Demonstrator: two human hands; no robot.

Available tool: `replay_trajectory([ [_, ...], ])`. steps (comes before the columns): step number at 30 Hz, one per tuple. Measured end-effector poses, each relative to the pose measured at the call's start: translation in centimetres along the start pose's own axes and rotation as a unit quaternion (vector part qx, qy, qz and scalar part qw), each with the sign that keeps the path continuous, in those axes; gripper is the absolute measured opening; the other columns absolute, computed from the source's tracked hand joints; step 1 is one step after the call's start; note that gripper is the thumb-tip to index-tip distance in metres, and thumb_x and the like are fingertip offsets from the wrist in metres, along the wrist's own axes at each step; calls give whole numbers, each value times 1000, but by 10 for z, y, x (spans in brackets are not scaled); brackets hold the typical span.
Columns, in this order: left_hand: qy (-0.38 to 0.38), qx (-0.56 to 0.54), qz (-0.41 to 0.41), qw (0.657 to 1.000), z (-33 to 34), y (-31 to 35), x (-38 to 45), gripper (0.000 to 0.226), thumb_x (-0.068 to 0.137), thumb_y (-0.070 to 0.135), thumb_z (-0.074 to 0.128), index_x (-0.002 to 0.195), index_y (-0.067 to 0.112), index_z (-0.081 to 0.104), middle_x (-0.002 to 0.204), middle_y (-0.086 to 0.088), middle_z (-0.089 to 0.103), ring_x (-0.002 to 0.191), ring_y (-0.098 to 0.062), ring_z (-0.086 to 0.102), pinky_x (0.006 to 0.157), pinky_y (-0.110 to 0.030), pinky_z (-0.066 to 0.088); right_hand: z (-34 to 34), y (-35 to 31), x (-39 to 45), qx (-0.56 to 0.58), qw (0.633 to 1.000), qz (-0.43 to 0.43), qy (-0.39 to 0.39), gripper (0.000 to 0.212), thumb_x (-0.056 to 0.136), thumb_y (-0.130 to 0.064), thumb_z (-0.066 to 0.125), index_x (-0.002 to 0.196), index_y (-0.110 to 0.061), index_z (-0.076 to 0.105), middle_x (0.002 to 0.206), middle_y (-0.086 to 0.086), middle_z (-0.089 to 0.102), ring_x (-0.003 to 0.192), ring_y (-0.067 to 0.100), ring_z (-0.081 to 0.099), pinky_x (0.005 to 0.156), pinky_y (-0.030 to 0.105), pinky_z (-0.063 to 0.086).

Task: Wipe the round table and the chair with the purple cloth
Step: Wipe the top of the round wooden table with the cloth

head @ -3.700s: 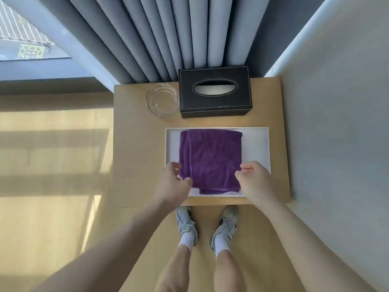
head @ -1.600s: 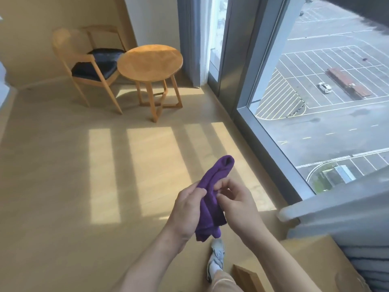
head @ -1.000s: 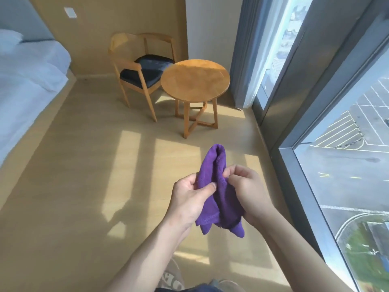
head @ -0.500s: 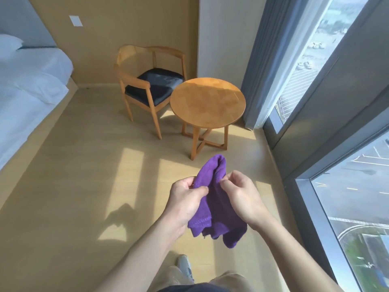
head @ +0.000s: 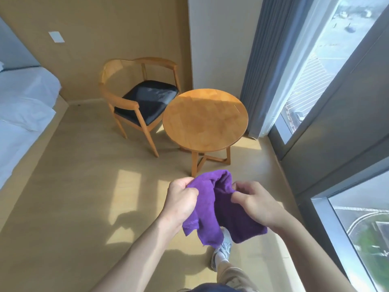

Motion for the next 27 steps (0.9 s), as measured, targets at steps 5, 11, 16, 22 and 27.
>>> replay_trajectory([
  [5, 29, -24, -13, 999, 16, 54, 75, 41, 72, -17, 25, 79, -2, 62, 56, -6, 52, 49, -21, 49, 49, -23, 38, -47, -16, 72, 118, 993, 6, -22, 36, 66, -28, 49, 80, 5, 50, 69, 7, 50, 67, 22, 47, 69, 37, 38],
  [11, 75, -56, -7, 996, 27, 106, 147, 44, 64, -13, 19, 73, -8, 61, 59, -7, 43, 48, -23, 40, 51, -26, 33, -119, -51, 147, 190, 982, -15, 2, 24, 67, -22, 46, 71, 2, 45, 67, 6, 42, 66, 21, 40, 65, 34, 32],
  [16, 129, -65, -5, 990, 24, 116, 210, 39, 64, -13, 18, 80, -18, 53, 63, -7, 44, 54, -21, 41, 54, -23, 34, -148, -63, 202, 183, 983, -19, -11, 15, 70, -21, 48, 56, -22, 42, 63, 0, 39, 66, 19, 37, 60, 33, 30],
  [22, 144, -59, -42, 987, 33, 124, 286, 50, 69, -15, 18, 41, 19, 42, 45, 7, 32, 44, -17, 27, 49, -19, 25, -158, -45, 275, 249, 968, 41, -5, 15, 64, -19, 51, 65, -7, 41, 74, 7, 33, 75, 27, 30, 70, 42, 25],
  [27, 117, -16, -68, 991, 38, 135, 361, 53, 75, -17, 23, 41, 16, 48, 43, 8, 39, 40, -15, 36, 43, -17, 28, -161, -32, 336, 306, 940, 152, -8, 12, 60, -23, 53, 63, -17, 43, 67, 5, 40, 69, 27, 36, 64, 38, 32],
])
Point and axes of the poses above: each hand's wrist, its own x-axis towards the middle knuckle, its own z-axis out of the palm, y = z × x, the point moved 9 cm from there along x, towards the middle knuckle
